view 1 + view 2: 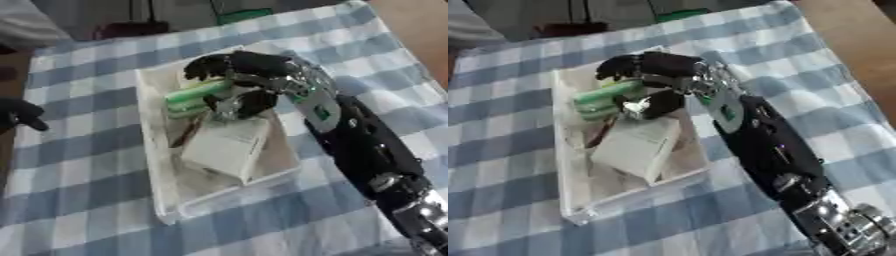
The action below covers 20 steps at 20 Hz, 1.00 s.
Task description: Pick up objects on the table and place them in the box.
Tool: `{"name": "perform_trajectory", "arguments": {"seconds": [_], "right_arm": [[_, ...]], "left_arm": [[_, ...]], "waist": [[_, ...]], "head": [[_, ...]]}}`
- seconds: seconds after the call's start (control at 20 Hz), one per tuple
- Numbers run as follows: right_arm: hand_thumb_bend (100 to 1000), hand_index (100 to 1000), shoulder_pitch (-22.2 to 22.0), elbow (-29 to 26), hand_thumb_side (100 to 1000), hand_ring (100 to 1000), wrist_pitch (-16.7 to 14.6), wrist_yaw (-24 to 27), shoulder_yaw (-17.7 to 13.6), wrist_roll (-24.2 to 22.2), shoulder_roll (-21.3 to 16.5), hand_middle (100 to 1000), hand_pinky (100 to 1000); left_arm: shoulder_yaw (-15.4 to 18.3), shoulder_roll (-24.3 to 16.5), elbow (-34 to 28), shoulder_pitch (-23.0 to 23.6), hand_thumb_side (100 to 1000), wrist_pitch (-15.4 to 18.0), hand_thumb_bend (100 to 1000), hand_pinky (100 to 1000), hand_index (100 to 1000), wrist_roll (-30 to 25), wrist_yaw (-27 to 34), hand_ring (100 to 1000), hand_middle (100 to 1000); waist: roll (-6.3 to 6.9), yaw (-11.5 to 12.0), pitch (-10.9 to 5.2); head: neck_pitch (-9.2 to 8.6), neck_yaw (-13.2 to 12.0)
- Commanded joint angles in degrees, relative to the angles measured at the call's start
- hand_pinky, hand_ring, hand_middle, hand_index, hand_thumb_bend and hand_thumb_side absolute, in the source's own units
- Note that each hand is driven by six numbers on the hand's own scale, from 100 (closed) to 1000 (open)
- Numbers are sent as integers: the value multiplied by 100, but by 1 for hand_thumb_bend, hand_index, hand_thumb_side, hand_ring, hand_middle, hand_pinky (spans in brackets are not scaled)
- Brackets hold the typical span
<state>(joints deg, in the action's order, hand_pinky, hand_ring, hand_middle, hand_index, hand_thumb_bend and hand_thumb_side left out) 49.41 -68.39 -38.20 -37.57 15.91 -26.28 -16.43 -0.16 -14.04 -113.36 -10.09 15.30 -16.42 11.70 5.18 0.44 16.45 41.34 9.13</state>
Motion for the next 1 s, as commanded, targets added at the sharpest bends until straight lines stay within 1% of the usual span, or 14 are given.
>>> {"name": "perform_trajectory", "arguments": {"seconds": [0.05, 0.1, 0.25, 0.35, 0.45, 0.55, 0.6, 0.65, 0.7, 0.75, 0.8, 0.85, 0.9, 1.0], "right_arm": [[168, 972, 67, -113, 852, 809, -250, 204, -81, -450, -39, 946, 757], [181, 974, 48, -124, 842, 812, -209, 268, -92, -502, -42, 950, 763], [178, 973, -14, -165, 838, 815, -52, 490, -139, -712, -36, 953, 769], [175, 974, -50, -264, 824, 825, 96, 829, -180, -930, -66, 963, 783], [171, 974, -91, -469, 813, 830, 297, 1242, -254, -1199, -127, 968, 793], [170, 974, -123, -671, 813, 831, 495, 1541, -314, -1422, -178, 968, 793], [126, 962, -146, -757, 817, 827, 584, 1662, -356, -1492, -198, 970, 787], [126, 962, -197, -873, 817, 827, 688, 1822, -435, -1516, -229, 970, 787], [100, 948, -239, -989, 817, 811, 800, 1977, -494, -1541, -258, 957, 767], [100, 943, -297, -1130, 813, 805, 937, 2211, -578, -1491, -286, 952, 760], [100, 921, -340, -1266, 770, 781, 1078, 2429, -631, -1440, -321, 925, 732], [100, 921, -383, -1420, 770, 781, 1219, 2674, -692, -1320, -359, 925, 732], [100, 906, -415, -1560, 707, 769, 1349, 2870, -719, -1221, -397, 902, 723], [122, 894, -492, -1974, 640, 758, 1554, 3381, -821, -840, -482, 883, 720]], "left_arm": [[12, -55, -123, -48, 900, -15, 249, 530, 930, -11, -14, 619, 820], [13, -56, -123, -49, 900, -19, 250, 530, 930, -10, -14, 619, 820], [18, -58, -123, -49, 900, -30, 251, 531, 930, -6, -16, 619, 820], [25, -62, -123, -48, 898, -35, 251, 531, 930, 1, -15, 619, 820], [37, -66, -123, -42, 897, -38, 252, 531, 930, 12, -15, 619, 820], [44, -69, -123, -39, 897, -39, 252, 531, 930, 20, -17, 619, 820], [49, -70, -123, -38, 894, -39, 253, 532, 930, 25, -17, 619, 820], [60, -72, -123, -35, 894, -40, 253, 532, 930, 36, -16, 619, 820], [68, -74, -123, -32, 893, -41, 254, 532, 930, 45, -16, 620, 820], [81, -76, -123, -24, 893, -45, 254, 532, 930, 58, -17, 620, 820], [89, -77, -123, -19, 893, -48, 254, 533, 930, 68, -18, 620, 820], [98, -80, -123, -11, 893, -50, 254, 533, 930, 78, -21, 620, 820], [102, -82, -123, -6, 892, -51, 254, 533, 930, 85, -23, 621, 820], [112, -85, -123, 9, 892, -50, 253, 533, 930, 96, -27, 622, 820]], "waist": [[-30, -7, -85], [-37, -13, -86], [-48, -32, -90], [-55, -54, -97], [-61, -84, -107], [-64, -99, -112], [-65, -116, -117], [-67, -144, -127], [-68, -163, -134], [-69, -193, -146], [-70, -212, -154], [-70, -235, -163], [-71, -247, -169], [-66, -277, -185]], "head": [[14, -32], [12, -39], [13, -58], [12, -78], [20, -103], [26, -113], [29, -125], [36, -144], [40, -157], [47, -175], [51, -186], [54, -201], [56, -210], [61, -253]]}}
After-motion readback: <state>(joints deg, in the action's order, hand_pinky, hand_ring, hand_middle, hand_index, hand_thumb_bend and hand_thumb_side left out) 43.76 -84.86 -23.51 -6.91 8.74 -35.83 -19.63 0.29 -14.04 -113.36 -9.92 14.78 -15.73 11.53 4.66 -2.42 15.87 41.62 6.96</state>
